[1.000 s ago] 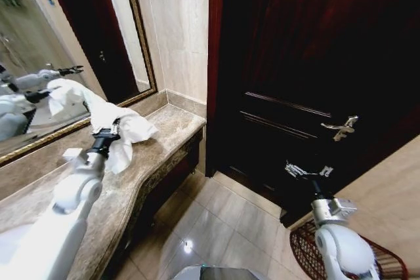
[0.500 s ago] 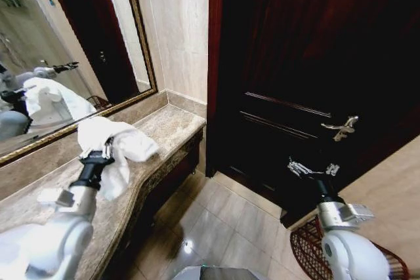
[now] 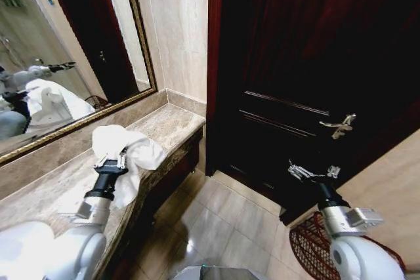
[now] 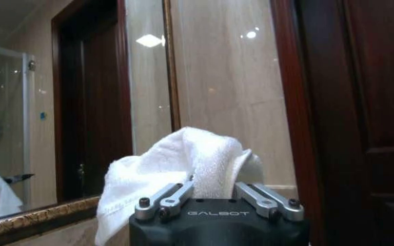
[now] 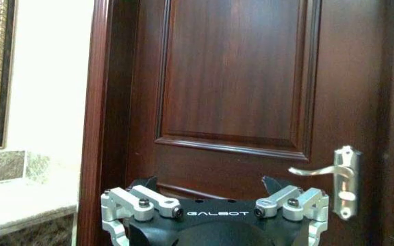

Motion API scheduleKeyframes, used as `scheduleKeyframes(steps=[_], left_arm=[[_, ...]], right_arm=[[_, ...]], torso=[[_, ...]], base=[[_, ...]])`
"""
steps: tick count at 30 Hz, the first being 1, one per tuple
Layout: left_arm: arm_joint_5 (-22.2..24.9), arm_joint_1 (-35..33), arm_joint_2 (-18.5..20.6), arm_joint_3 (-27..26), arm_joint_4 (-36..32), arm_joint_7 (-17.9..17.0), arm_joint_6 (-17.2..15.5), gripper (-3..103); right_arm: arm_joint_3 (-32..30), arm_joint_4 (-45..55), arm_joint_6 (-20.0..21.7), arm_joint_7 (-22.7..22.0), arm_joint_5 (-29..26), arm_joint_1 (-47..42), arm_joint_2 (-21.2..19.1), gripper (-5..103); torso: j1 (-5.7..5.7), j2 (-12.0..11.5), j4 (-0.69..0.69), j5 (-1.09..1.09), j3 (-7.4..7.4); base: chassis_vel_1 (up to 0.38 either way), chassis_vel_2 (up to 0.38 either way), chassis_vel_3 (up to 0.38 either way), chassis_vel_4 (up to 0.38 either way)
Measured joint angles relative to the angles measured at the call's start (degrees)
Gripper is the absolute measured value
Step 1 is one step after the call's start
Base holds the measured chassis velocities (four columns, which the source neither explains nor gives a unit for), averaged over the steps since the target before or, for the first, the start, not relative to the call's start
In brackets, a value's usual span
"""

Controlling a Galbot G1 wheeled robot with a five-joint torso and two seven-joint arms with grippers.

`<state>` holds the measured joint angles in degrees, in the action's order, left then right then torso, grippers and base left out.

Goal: Discard the used towel into the hamper.

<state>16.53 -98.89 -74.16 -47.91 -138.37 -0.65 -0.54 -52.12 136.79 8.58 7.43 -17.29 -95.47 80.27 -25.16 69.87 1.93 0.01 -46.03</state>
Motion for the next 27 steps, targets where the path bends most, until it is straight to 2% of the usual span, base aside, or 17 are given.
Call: scheduleKeyframes(steps=[11, 27], left_arm=[[-1.5, -0.1, -0.1, 1.9, -0.5, -1.4, 0.3, 10], [-3.2, -0.1, -0.1, 4.1, -0.6, -3.2, -0.1, 10]], right_arm=[[-0.8, 0.6, -1.0, 0.1, -0.5, -1.7, 0.5, 100], [-2.8, 0.4, -4.8, 3.2, -0.9, -3.7, 1.7, 100]], torso=[[0.00, 0.0, 0.01, 0.00, 0.00], [0.04, 0.0, 0.02, 0.00, 0.02]], base=[[0.102, -0.095, -0.092, 0.102], [0.087, -0.105, -0.100, 0.094]])
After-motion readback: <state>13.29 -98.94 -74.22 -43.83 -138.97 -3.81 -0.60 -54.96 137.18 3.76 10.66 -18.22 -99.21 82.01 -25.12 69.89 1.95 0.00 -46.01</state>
